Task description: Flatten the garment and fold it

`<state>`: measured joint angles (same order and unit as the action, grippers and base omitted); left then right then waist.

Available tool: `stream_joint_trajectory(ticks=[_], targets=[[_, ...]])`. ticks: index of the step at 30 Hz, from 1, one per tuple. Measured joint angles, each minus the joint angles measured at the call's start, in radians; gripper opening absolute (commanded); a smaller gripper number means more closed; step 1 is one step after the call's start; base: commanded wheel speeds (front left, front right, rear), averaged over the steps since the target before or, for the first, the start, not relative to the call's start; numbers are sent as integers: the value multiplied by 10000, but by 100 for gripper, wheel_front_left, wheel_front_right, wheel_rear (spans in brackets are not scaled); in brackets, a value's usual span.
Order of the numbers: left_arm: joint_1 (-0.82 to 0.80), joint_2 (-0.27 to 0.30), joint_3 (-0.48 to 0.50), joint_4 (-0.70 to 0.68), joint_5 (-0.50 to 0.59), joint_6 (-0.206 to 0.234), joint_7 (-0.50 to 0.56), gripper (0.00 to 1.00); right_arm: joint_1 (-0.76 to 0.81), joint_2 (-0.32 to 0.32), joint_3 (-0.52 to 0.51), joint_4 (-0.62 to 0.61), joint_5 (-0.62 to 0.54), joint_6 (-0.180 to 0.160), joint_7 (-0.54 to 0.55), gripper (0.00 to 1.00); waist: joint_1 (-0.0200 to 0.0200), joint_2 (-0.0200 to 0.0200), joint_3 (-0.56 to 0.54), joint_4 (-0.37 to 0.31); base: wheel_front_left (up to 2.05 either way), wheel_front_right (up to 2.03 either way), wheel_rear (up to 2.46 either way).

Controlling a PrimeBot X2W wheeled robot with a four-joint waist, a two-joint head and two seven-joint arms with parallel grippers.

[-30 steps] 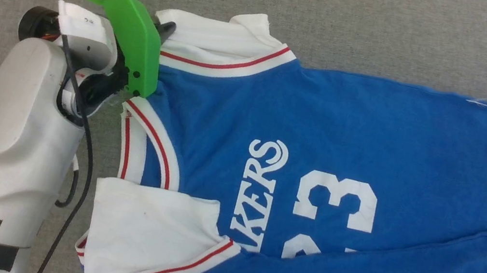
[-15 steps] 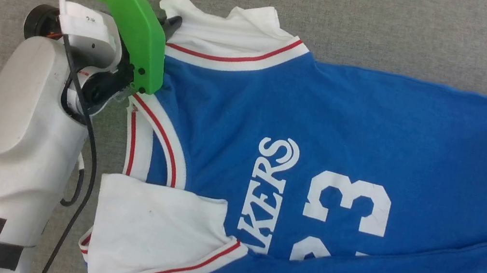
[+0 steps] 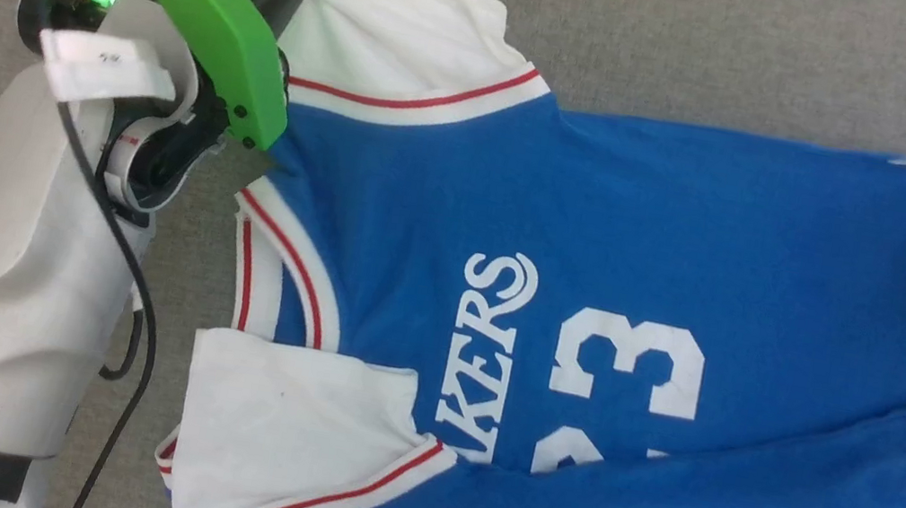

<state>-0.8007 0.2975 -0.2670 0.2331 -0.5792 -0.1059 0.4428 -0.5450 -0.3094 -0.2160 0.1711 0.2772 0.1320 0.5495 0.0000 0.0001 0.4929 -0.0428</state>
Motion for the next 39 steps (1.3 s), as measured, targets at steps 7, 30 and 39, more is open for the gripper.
stream_joint_trajectory(ticks=[7,30,39], targets=[[1108,297,13,-779,-211,-157,-1383,0,746,63,23,-456,458,0,-690,0,0,0,-745,33,0,0,0],[9212,556,468,-5358,-2460,817,-2491,0,6253,2057,-1866,-3057,1430,0,-654,0,-1,0,-3316,414,0,0,0],[10399,608,207,-5221,-3083,1174,-1524,0,7054,2359,-2008,-3037,1383,0,-23,0,-1,-1,-3472,442,0,0,0]])
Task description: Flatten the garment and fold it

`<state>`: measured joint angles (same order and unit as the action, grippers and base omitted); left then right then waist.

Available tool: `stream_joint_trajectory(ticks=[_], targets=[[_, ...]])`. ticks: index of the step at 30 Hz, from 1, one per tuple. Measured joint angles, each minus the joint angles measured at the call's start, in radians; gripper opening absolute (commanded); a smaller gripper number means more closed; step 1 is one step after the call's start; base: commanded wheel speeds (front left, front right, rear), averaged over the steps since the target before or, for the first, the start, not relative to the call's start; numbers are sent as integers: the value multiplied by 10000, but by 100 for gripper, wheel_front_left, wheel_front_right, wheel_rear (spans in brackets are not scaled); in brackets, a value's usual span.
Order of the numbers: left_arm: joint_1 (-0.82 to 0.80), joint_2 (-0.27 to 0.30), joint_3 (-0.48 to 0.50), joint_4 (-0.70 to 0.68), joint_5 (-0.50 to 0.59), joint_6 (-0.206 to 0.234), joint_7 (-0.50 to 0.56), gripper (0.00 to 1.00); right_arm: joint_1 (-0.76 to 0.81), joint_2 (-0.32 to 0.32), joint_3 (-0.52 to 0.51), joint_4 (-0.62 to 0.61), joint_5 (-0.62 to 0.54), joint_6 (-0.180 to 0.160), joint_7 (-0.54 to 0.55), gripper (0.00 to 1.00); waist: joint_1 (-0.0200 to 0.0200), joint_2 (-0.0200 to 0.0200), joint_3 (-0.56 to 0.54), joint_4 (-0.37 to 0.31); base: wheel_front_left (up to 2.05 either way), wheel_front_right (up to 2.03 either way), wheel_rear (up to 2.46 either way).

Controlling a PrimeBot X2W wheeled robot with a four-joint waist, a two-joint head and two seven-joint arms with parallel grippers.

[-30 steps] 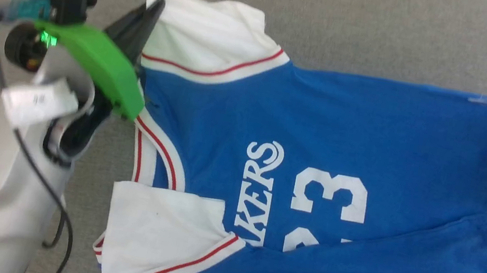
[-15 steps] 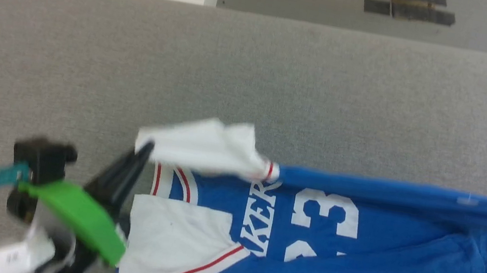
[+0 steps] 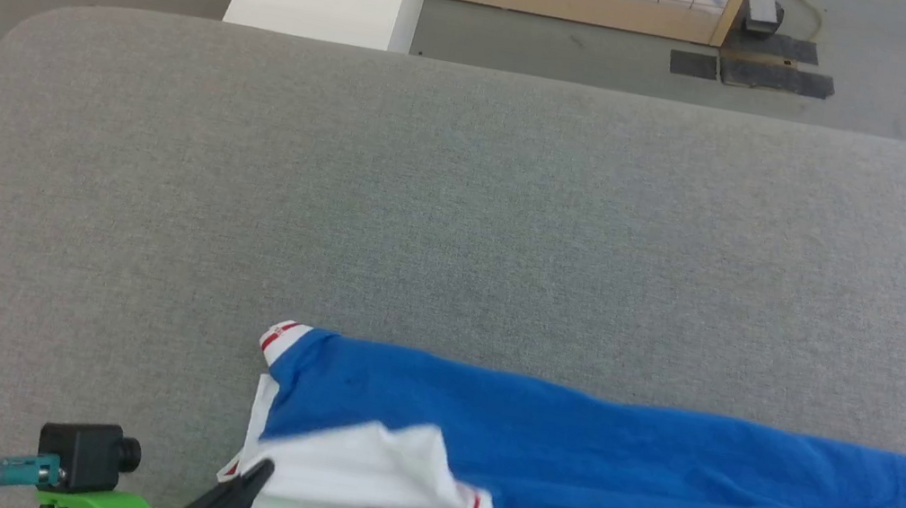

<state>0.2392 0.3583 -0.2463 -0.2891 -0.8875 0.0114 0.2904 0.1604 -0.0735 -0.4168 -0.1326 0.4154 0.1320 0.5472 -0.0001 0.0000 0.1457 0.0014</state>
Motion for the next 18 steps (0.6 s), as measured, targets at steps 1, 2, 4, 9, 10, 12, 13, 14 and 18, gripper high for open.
stream_joint_trajectory(ticks=[1,2,4,9,10,12,13,14,18], targets=[[4,54,-50,96,-17,10,128,0,-1,13,8,12,-52,0,73,0,0,0,35,-7,0,0,0],[1,67,-58,207,-50,71,188,0,-2,27,12,31,-104,0,90,0,0,0,81,-14,0,0,0],[-33,61,-119,426,-151,79,314,0,-7,33,23,121,-224,0,222,0,0,0,170,-26,0,0,0],[-429,2,-328,1390,-188,67,508,0,-71,48,111,523,-541,0,353,0,0,0,363,-33,0,0,0],[-580,-25,-360,1586,-186,59,527,0,-106,58,123,616,-575,0,353,0,0,0,389,-32,0,0,0],[-941,-127,-447,2006,-186,-10,529,0,-228,65,169,849,-681,0,351,0,0,0,450,-30,0,0,0],[-1110,-182,-476,2224,-184,-17,529,0,-276,67,207,959,-736,0,347,0,0,0,486,-30,0,0,0],[-1232,-209,-504,2387,-163,-17,529,0,-322,67,226,1043,-736,0,345,0,0,0,515,-33,0,0,0],[-1603,-314,-527,2951,-144,-17,541,53,-668,59,380,1446,-821,0,286,39,0,0,616,-120,0,0,0]])
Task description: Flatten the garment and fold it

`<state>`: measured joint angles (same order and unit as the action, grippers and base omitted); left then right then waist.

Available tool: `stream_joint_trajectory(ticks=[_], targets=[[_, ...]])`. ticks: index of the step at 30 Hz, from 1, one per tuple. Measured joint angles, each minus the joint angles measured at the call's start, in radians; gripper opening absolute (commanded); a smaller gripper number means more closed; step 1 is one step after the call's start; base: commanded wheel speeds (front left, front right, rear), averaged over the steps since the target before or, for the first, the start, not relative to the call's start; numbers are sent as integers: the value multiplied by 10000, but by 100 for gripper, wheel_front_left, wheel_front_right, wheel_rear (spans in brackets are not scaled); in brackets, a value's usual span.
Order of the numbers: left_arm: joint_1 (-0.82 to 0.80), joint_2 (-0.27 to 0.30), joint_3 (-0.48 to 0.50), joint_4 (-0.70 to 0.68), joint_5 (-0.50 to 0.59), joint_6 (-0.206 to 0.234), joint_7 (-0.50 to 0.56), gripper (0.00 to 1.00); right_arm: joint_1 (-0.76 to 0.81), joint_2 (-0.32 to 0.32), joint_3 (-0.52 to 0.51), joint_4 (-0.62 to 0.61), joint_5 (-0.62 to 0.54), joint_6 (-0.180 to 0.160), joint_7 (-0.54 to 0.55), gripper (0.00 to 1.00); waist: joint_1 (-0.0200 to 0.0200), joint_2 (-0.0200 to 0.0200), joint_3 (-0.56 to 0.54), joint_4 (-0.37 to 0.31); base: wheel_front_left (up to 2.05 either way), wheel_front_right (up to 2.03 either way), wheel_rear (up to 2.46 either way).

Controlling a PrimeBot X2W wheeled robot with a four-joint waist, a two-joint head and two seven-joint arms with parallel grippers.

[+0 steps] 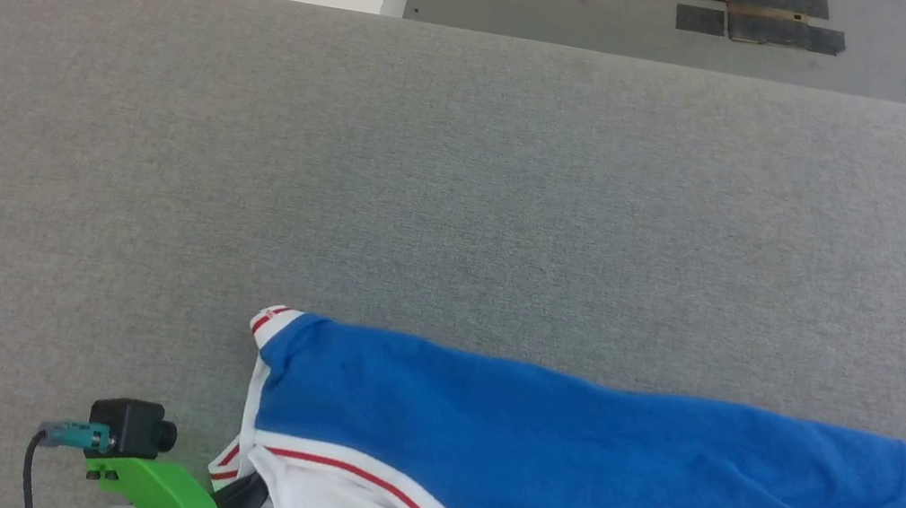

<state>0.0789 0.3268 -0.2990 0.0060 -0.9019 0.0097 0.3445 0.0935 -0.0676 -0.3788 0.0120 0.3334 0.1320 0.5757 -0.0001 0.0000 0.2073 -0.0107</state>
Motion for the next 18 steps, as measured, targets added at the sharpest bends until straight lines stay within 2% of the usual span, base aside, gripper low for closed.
stream_joint_trajectory(ticks=[1,2,9,13,18], targets=[[-48,-23,-2,92,2,-2,-27,85,-79,-10,31,94,0,0,-42,92,0,0,15,-30,0,0,0],[-82,-58,17,153,2,-8,-59,100,-149,-21,54,171,2,0,-58,100,0,0,24,-57,0,0,0],[-86,-188,42,58,15,-46,-295,100,-377,-38,82,201,282,0,-207,100,0,0,-58,-66,0,0,0],[196,-65,430,-493,56,274,-652,100,-333,-36,-123,-500,583,0,15,100,0,0,-163,-9,0,0,0],[831,48,1256,-1918,221,648,-1636,100,-74,-27,-506,-1682,734,0,316,100,0,0,-321,75,0,0,0]])
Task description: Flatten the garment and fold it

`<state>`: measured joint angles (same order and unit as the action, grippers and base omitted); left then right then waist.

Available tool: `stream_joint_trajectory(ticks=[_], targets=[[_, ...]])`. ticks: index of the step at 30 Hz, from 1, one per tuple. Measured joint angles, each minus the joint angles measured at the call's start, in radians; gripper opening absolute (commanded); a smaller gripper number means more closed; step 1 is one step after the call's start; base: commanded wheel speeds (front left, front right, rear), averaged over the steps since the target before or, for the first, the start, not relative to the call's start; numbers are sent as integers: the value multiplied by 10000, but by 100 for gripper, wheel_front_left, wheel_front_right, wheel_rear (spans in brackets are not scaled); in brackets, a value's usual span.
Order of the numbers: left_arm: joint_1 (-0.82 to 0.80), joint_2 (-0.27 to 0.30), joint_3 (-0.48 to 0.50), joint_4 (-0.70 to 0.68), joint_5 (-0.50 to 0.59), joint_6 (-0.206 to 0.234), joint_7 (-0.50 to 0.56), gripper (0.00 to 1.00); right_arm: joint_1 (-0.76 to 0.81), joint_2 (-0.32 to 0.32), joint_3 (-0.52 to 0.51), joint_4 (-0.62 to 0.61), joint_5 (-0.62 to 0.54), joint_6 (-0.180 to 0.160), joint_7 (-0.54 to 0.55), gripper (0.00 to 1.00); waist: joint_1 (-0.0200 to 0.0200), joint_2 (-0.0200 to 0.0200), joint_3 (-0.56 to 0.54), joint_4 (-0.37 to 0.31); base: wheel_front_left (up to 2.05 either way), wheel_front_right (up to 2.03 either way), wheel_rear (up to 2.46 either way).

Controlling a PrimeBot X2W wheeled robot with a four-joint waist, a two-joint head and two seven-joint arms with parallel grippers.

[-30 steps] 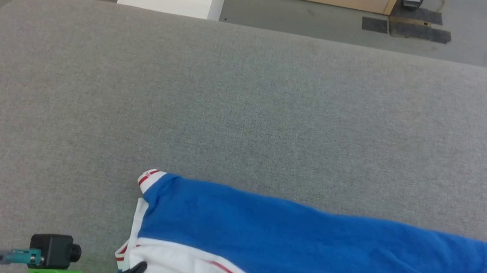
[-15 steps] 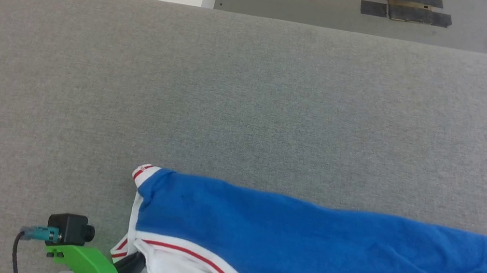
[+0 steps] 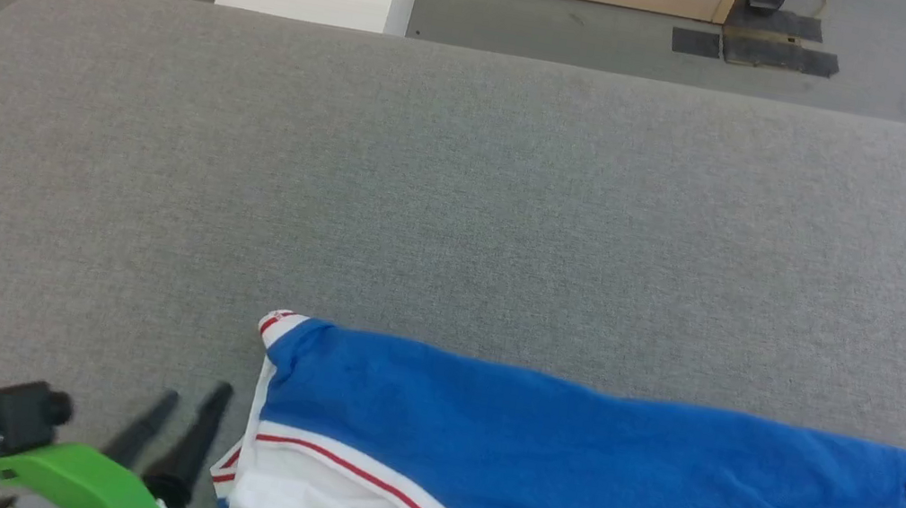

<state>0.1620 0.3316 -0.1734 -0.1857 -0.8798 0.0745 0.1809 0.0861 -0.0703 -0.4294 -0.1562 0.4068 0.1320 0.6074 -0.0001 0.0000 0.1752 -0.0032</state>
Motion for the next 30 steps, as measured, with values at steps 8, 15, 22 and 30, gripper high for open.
stream_joint_trajectory(ticks=[8,15,22,30], targets=[[161,-303,596,-1177,1549,336,-2606,100,144,94,-138,-746,-286,0,-276,100,0,0,-35,33,0,0,0],[-430,-999,637,-1085,5457,550,-4349,100,29,27,19,640,-930,0,-861,100,0,0,218,75,0,0,0],[-397,-1887,802,-616,5975,2,-4353,100,-340,-213,194,1891,-1016,0,-1087,100,0,0,480,312,0,0,0],[-398,-2125,1118,-401,6163,-489,-4380,100,-761,-518,228,2915,-905,0,-1262,44,0,0,643,544,0,0,0]])
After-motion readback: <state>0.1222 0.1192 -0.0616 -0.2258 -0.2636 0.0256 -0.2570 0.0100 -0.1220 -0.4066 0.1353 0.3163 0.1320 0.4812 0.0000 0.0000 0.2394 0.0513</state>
